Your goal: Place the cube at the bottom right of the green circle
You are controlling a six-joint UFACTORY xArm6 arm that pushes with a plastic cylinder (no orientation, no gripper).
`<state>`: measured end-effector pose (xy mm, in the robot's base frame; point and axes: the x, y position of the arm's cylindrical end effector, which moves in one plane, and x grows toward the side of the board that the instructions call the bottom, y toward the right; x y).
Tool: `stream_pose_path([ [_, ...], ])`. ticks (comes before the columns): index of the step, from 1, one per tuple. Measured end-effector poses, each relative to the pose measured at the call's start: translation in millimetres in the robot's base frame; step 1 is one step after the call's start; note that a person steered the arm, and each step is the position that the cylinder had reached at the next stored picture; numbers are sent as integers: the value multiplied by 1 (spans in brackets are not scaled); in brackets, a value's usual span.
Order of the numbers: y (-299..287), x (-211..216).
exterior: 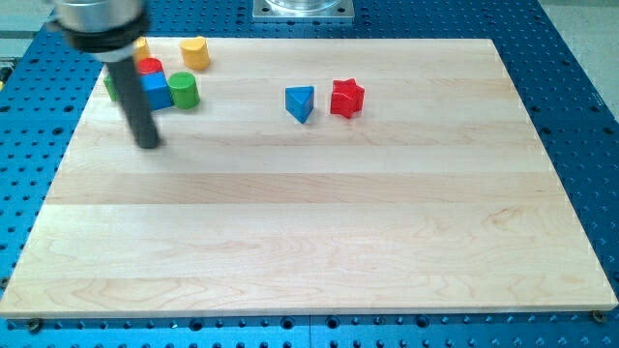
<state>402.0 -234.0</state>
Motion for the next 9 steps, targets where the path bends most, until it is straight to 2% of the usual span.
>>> stream_pose_path([
  [1, -44, -30],
  [2, -63, -74],
  [3, -60, -97],
  [4, 13, -97],
  [5, 30, -91],
  [6, 29, -54],
  [7, 53, -26],
  [8, 53, -17],
  [9, 34, 18],
])
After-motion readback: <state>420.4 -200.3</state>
